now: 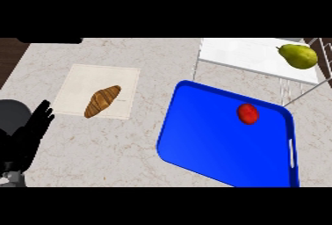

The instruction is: Pick the pear from the tray and place it in the tiered shelf

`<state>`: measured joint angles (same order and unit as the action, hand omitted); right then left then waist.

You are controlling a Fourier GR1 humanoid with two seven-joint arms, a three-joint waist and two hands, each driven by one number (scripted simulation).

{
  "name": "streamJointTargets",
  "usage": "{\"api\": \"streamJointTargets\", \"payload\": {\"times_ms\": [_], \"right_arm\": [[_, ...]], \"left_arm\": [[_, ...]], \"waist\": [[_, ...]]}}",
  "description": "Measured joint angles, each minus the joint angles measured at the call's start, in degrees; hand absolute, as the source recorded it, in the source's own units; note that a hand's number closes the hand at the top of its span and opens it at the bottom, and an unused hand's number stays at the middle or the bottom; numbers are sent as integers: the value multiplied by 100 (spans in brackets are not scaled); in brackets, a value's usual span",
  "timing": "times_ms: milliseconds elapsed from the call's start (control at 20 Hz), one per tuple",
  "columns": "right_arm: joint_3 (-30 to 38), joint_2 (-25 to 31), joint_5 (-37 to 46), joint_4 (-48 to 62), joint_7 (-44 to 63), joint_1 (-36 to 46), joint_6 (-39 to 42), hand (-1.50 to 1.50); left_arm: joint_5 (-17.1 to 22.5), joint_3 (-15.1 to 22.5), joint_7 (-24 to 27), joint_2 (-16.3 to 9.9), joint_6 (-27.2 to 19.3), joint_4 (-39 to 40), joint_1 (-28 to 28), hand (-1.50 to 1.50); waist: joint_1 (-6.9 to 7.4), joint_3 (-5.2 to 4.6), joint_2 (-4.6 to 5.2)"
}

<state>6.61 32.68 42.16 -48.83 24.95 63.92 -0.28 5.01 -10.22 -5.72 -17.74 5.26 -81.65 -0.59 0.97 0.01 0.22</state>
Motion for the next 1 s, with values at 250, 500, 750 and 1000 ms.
{"api": "streamJointTargets", "payload": {"times_ms": [250,500,750,1000], "right_arm": [[425,-155,-396,80,-195,15,-226,-150],[926,-143,-1028,-199,-29,22,21,-150],[1443,11,-1681,-711,82,-111,248,-150],[1981,428,-2333,-1494,425,-347,653,-150]], "left_arm": [[-87,8,36,59,-62,-9,0,0],[-97,-11,6,101,-78,14,20,0],[-86,-50,-76,105,-67,46,34,0],[-84,-117,13,83,-18,89,-51,0]], "waist": [[-23,0,-7],[-78,-1,-28],[-122,-1,-43],[-174,-1,-62]]}}
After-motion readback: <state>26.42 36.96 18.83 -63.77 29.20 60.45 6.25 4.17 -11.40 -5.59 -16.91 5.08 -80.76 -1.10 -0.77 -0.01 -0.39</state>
